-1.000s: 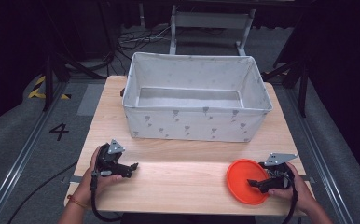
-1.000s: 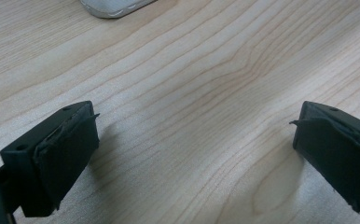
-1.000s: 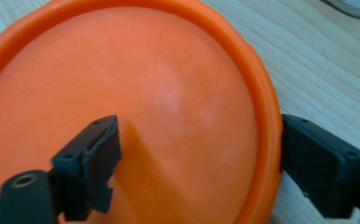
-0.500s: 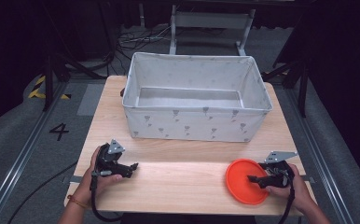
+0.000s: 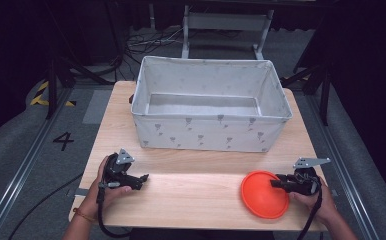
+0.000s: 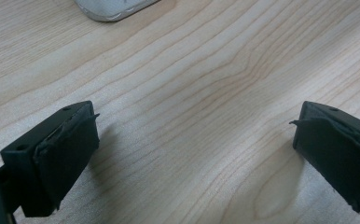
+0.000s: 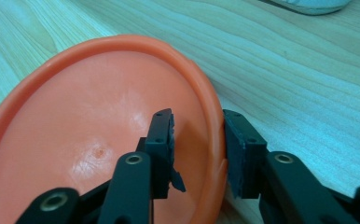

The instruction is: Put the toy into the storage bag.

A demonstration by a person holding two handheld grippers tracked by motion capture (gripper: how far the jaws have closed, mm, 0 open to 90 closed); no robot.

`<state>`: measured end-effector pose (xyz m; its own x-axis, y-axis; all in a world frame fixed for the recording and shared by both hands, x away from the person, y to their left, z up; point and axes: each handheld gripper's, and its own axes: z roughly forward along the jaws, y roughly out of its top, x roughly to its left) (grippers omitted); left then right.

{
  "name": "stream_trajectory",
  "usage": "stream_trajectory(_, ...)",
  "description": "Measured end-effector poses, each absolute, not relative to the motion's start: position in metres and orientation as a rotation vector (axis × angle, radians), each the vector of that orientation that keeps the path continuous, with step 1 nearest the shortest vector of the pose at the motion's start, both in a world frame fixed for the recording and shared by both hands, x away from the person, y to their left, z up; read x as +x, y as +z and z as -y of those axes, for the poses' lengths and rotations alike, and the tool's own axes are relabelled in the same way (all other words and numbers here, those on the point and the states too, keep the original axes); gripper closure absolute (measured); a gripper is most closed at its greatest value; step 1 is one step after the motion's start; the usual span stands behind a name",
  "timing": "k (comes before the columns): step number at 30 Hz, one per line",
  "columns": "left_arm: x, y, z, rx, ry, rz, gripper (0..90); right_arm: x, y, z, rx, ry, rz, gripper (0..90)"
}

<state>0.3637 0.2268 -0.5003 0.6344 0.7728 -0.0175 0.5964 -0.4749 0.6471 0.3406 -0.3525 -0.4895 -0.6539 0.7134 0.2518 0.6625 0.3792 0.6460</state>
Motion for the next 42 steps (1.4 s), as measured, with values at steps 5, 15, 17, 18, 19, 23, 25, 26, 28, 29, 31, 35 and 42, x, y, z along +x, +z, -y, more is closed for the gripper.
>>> stream_trajectory(5, 0.363, -0.5, -0.227, 2.232, 0.371, -1.067, 0.6, 0.34, -0.482, 0.355, 1.232, 1.17, -2.55, 72.4)
stream_trajectory(15, 0.363, -0.5, -0.227, 2.228, 0.371, -1.072, 0.5, 0.333, -0.459, 0.348, 1.108, 1.178, -2.552, 78.6)
stream_trajectory(17, 0.363, -0.5, -0.227, 2.229, 0.375, -1.073, 0.6, 0.331, -0.452, 0.346, 1.074, 1.19, -2.557, 80.0)
stream_trajectory(18, 0.363, -0.5, -0.227, 2.229, 0.375, -1.072, 0.6, 0.33, -0.448, 0.346, 1.064, 1.201, -2.556, 80.6)
stream_trajectory(19, 0.363, -0.5, -0.227, 2.229, 0.375, -1.072, 0.6, 0.329, -0.446, 0.346, 1.056, 1.202, -2.558, 81.1)
stream_trajectory(23, 0.362, -0.5, -0.227, 2.222, 0.37, -1.088, 0.6, 0.324, -0.435, 0.342, 0.994, 1.197, -2.562, 81.6)
stream_trajectory(25, 0.362, -0.5, -0.227, 2.225, 0.375, -1.087, 0.7, 0.322, -0.43, 0.34, 0.967, 1.18, -2.571, 81.7)
stream_trajectory(26, 0.361, -0.5, -0.227, 2.225, 0.375, -1.087, 0.7, 0.322, -0.427, 0.338, 0.954, 1.165, -2.575, 81.7)
stream_trajectory(28, 0.361, -0.5, -0.227, 2.225, 0.375, -1.087, 0.7, 0.321, -0.422, 0.332, 0.913, 1.139, -2.582, 81.7)
stream_trajectory(29, 0.361, -0.5, -0.227, 2.225, 0.375, -1.088, 0.7, 0.32, -0.417, 0.328, 0.886, 1.122, -2.59, 81.8)
stream_trajectory(31, 0.361, -0.5, -0.227, 2.225, 0.375, -1.087, 0.7, 0.32, -0.41, 0.32, 0.836, 1.078, -2.604, 81.8)
stream_trajectory(35, 0.361, -0.5, -0.227, 2.225, 0.374, -1.087, 0.7, 0.319, -0.399, 0.309, 0.776, 1.035, -2.625, 81.8)
stream_trajectory(42, 0.361, -0.5, -0.227, 2.226, 0.374, -1.087, 0.7, 0.319, -0.369, 0.288, 0.653, 0.925, -2.659, 81.8)
